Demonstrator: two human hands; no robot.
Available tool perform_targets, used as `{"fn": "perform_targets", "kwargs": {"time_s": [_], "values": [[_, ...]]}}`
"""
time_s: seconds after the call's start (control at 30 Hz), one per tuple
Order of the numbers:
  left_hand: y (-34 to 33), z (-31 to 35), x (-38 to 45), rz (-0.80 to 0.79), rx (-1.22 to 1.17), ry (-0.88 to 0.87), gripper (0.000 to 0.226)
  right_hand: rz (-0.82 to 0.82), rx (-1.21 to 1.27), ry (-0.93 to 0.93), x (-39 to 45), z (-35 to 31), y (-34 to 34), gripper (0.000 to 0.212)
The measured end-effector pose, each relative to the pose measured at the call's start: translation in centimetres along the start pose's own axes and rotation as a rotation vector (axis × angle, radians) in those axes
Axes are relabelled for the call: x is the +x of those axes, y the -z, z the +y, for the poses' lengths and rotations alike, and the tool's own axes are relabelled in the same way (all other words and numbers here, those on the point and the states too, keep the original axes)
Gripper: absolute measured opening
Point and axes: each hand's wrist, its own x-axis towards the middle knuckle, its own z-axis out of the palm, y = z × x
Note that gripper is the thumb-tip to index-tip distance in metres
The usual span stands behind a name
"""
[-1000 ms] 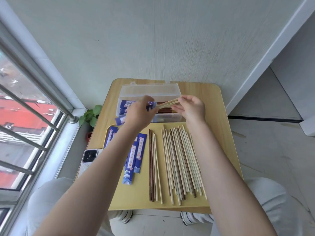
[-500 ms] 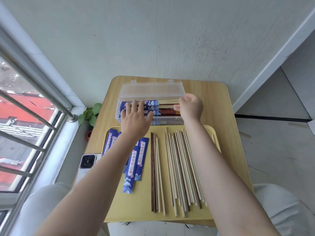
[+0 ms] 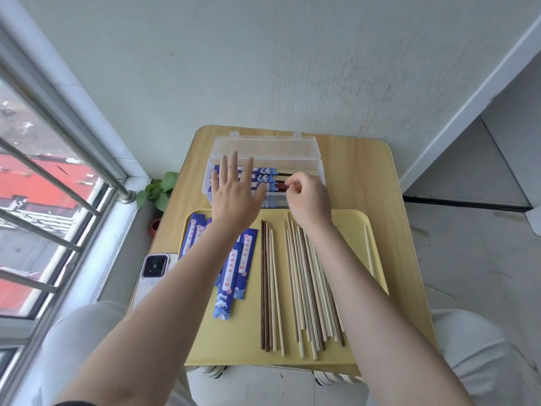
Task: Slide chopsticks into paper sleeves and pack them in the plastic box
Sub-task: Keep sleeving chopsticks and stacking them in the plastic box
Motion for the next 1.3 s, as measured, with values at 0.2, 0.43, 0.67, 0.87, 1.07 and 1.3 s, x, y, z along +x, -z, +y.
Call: {"fn": "perform_targets", "kwargs": {"time_s": [0.2, 0.43, 0.67, 0.87, 1.07, 1.3], "values": [[0.5, 0.4, -6.0, -0.166, -0.015, 0.207, 0.017, -0.528, -0.298, -0.020, -4.5, -0.7, -3.2, 0.016], [-1.9, -0.6, -10.5, -0.337, 0.040, 0.215, 0.037, -0.527, -0.239, -0.081, -8.6, 0.1, -3.8, 0.022], [-1.5, -0.3, -10.5, -0.233, -0.047, 0.263, 0.015, -0.452, -0.145, -0.086, -10.3, 0.8, -3.3, 0.018], [-0.5, -0.8, -10.1, -0.037, -0.545, 0.519, 0.013, -0.432, 0.095, -0.152, -11.1, 0.6, -1.9, 0.022], [0.8, 0.7, -11.2, -0.038, -1.374, 0.877, 0.017, -0.343, 0.193, -0.119, -13.0, 0.8, -1.5, 0.034], [1.1, 1.8, -12.0, -0.099, -1.567, 0.994, 0.024, -0.204, 0.333, -0.113, -13.2, 2.0, -0.7, 0.035]]}}
